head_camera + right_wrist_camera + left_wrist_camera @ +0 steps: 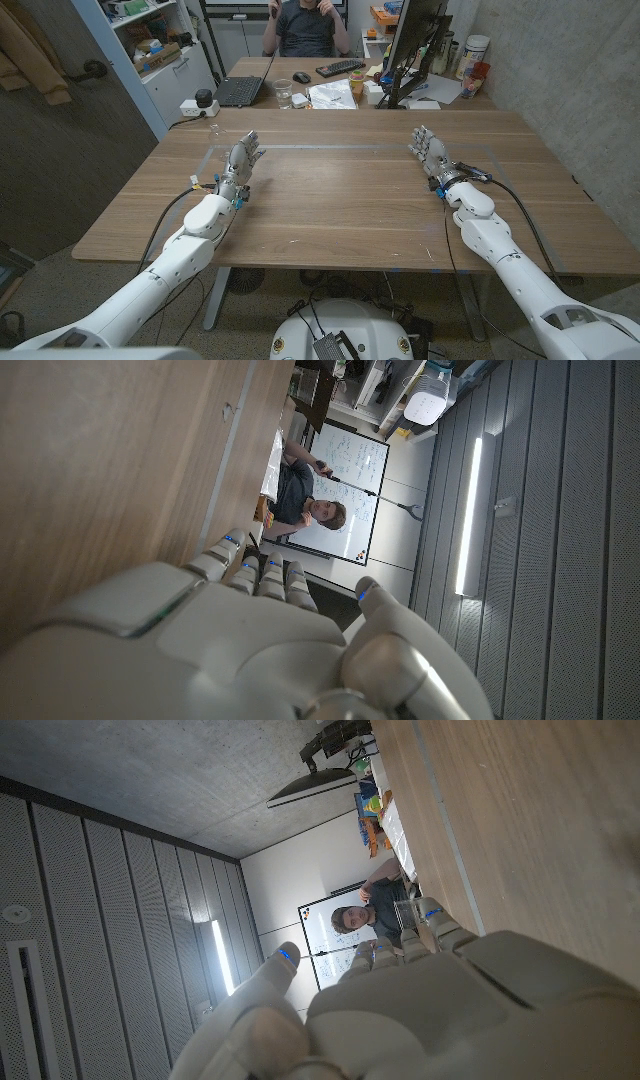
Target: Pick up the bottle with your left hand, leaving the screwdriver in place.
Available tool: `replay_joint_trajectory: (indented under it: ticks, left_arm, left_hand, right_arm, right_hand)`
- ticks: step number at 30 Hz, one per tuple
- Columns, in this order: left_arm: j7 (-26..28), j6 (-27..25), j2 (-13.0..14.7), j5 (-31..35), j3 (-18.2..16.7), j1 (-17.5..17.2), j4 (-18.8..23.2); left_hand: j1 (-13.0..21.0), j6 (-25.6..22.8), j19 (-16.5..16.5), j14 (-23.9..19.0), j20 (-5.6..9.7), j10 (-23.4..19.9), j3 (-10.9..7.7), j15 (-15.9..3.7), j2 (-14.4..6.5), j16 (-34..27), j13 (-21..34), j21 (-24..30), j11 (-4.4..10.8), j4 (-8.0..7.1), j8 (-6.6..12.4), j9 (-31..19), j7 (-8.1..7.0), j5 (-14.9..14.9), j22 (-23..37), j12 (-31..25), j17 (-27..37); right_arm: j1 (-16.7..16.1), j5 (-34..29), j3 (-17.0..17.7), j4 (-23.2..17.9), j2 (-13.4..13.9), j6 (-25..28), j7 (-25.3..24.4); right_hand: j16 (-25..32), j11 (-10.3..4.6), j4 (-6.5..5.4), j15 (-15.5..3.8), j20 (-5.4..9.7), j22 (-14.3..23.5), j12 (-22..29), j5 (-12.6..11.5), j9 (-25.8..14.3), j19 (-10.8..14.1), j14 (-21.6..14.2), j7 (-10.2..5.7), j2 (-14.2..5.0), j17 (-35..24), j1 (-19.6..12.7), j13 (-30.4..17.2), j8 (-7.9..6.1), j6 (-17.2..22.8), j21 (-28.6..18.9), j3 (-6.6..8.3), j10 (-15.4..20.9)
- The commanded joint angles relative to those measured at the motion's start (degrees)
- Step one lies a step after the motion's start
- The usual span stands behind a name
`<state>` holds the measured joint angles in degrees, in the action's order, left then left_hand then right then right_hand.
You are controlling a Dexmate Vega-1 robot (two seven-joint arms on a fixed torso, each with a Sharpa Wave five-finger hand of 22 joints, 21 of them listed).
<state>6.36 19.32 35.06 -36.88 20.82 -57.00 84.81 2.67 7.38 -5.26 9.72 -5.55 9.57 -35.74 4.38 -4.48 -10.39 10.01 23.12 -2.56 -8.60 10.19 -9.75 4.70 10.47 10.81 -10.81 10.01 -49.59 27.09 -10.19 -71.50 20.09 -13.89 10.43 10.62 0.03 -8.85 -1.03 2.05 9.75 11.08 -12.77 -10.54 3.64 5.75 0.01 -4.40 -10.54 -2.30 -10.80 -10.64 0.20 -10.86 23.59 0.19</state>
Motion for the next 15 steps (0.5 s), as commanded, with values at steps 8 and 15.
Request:
replay_joint_trajectory:
  ticks: [8,15]
  left_arm:
    - [11.9,-1.1,2.3,2.0,-2.7,-9.7,10.5]
    - [13.8,1.2,2.1,3.2,-3.5,-13.3,12.4]
  left_hand:
    - [-0.2,-0.1,0.3,0.6,-0.09,0.5,0.25,0.23,-2.6,-0.3,0.2,0.3,-0.21,0.03,0.34,-0.2,0.00,0.3,0.2,-0.5,0.2]
    - [-0.2,-0.8,0.8,0.0,-0.19,-0.4,0.38,0.33,-2.5,-0.5,0.2,0.4,-0.38,0.12,0.52,-0.2,-0.13,0.4,0.2,-0.7,0.2]
  right_arm:
    - [-0.8,-3.3,3.8,-0.3,-1.9,1.2,2.6]
    - [-0.8,-4.0,3.8,-0.6,-2.0,1.5,2.8]
  right_hand:
    - [0.4,0.05,0.04,-0.19,-0.09,0.2,0.3,-0.4,-0.2,0.4,0.5,-0.32,-2.89,-0.3,0.1,-0.3,-0.43,0.1,-0.3,0.30,0.0]
    - [0.4,0.11,0.05,-0.12,-0.10,0.2,0.3,-0.4,-0.2,0.4,0.5,-0.30,-2.86,-0.3,0.1,-0.3,-0.42,0.1,-0.3,0.28,0.0]
